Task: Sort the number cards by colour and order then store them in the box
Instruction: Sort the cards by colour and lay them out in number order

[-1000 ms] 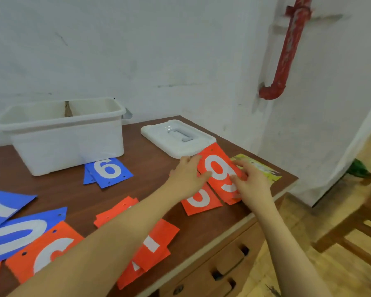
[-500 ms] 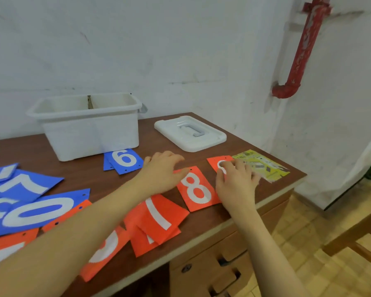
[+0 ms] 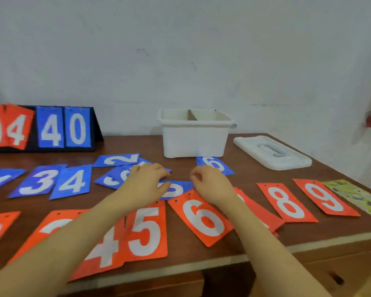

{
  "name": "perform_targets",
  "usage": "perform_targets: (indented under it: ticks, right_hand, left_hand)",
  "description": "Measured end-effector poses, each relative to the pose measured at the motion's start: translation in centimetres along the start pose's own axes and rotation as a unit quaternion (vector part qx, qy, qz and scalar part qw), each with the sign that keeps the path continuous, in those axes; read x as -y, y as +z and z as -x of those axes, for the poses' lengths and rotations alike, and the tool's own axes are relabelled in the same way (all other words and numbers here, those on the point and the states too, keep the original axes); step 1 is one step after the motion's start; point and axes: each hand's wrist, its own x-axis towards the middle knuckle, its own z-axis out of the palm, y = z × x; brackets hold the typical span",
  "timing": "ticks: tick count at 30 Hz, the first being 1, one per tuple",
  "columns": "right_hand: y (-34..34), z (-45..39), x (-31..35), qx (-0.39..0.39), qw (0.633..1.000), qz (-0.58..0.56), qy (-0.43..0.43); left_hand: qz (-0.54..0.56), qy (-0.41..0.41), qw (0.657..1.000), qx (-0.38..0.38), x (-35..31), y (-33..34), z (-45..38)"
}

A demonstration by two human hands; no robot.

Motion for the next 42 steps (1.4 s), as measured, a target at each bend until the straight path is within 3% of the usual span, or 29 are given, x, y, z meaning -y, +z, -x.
perform_targets:
  ticks: [6,9,13,17,22,24,27,30,36,42]
  right_hand:
    - [4.2,-4.2,6.0,0.171,0.982,0.014,-0.077]
    - [6.7,-5.8,7.0,0.226,0.964,0.114,-0.077]
    - [6.9,-7.0,6.0,0.184,0.961,0.208,-0.001]
    - [7.3,-7.5,6.9,0.170,0.955,0.243,0.010]
    - [9.4,-7.6,10.0,0.187,0.970,0.137,-0.070]
    - [9.7,-7.7,10.9,0.209,0.970,0.096,-0.081]
    - [9.2,-7.8,11.4,0.221,0.969,0.067,-0.082]
    - [9.2,-8.1,11.8,0.199,0.974,0.074,-0.083]
    - [11.7,-11.1,14.3,0.112,0.987,0.066,-0.094]
    - [14.2,-17.7,14.4,0.136,0.986,0.095,-0.033]
  left_hand:
    - [-0.013,-0.101,0.992,0.078,8.0,-0.6,2.1]
    - [-0.012,-0.134,0.982,0.130,10.9,-0.7,2.8]
    - [0.014,-0.135,0.975,0.174,14.0,-1.0,3.3]
    - [0.027,-0.107,0.982,0.153,14.7,-1.0,3.9]
    - [0.075,-0.075,0.989,0.103,14.9,-1.3,4.3]
    - [0.041,-0.086,0.991,0.095,15.6,-1.3,4.4]
    - [-0.027,-0.137,0.979,0.150,16.9,-1.3,4.8]
    - [0.009,-0.149,0.968,0.201,18.3,-1.6,5.7]
    - [0.055,-0.119,0.981,0.143,20.0,-2.1,5.5]
    - [0.022,-0.157,0.982,0.100,21.4,-1.5,1.9]
